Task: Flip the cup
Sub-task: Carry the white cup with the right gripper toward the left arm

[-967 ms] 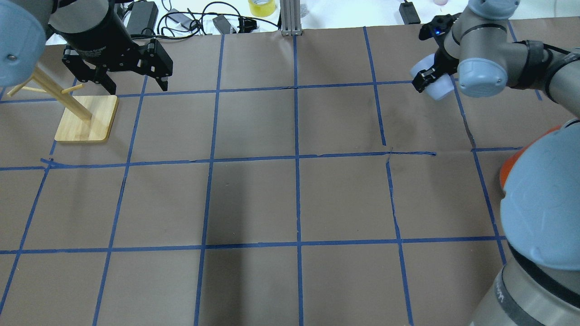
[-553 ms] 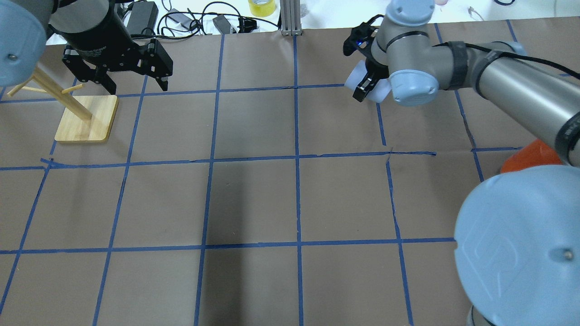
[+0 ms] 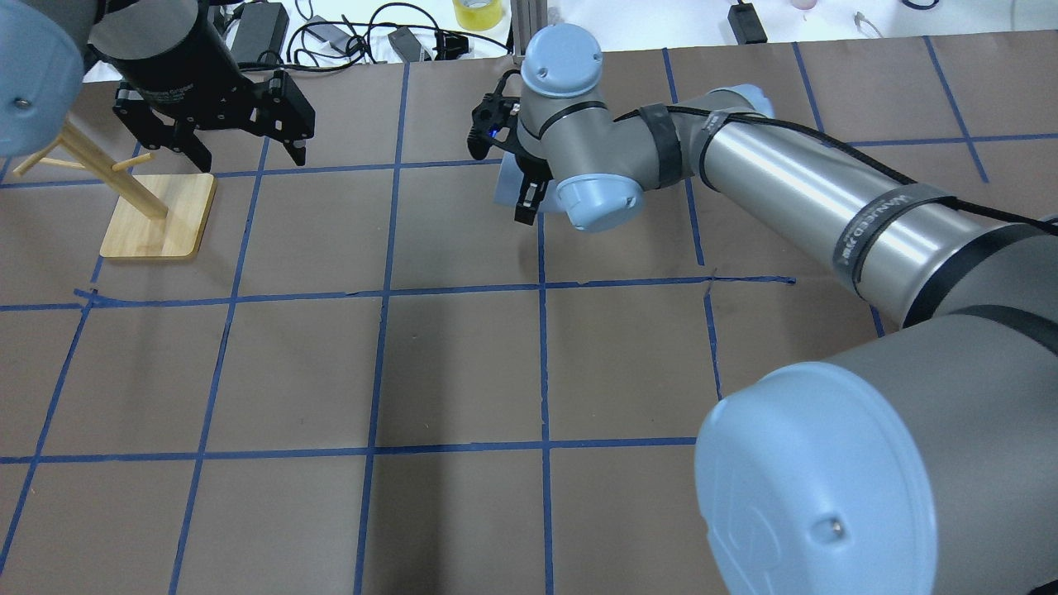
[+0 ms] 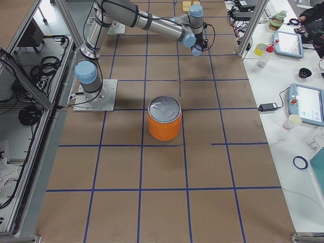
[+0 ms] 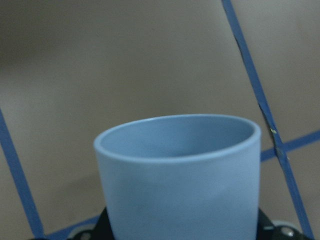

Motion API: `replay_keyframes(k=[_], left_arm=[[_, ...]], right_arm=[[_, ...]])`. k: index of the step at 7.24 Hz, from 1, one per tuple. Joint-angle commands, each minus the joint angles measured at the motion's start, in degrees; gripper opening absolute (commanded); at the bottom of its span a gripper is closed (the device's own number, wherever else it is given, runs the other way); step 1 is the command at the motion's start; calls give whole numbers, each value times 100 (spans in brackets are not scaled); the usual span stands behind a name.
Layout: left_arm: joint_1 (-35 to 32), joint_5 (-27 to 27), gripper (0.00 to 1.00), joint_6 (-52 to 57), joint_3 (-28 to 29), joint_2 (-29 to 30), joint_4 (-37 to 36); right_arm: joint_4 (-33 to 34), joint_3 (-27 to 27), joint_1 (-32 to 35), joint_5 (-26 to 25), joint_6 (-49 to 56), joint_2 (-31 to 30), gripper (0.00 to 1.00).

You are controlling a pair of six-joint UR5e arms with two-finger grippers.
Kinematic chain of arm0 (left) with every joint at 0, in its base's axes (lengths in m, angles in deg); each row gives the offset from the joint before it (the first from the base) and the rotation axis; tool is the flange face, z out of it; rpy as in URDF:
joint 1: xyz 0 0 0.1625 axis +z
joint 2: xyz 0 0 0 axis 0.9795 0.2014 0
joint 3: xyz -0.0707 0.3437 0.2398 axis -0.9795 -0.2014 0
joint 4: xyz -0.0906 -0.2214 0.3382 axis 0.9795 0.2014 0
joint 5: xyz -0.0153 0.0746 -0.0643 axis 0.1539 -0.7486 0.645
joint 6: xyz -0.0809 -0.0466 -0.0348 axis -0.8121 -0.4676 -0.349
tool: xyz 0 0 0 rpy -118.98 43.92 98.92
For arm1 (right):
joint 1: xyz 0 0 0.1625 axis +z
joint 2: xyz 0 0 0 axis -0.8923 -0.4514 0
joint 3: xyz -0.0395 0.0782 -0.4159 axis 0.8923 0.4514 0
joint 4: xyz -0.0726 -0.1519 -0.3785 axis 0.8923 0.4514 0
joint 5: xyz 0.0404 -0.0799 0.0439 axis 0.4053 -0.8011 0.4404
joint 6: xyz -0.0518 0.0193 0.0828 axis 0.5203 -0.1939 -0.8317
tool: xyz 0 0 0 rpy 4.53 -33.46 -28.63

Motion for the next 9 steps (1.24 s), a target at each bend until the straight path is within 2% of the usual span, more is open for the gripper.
replay_keyframes(k=[1, 5, 6, 8, 9], left_arm=[[-6, 0, 100, 2, -2, 0, 0], [-6, 0, 100, 2, -2, 0, 9], [-6, 0, 100, -6, -2, 0, 9], [-6, 0, 100, 2, -2, 0, 9], [-6, 9, 100, 2, -2, 0, 9]], right_arm=[[-1, 51, 439, 3, 587, 151, 14], [0, 42, 642, 91, 923, 328, 22], [-9, -2, 642, 91, 923, 337, 31], [-9, -142, 634, 91, 932, 337, 41], [-9, -134, 634, 91, 923, 337, 56]])
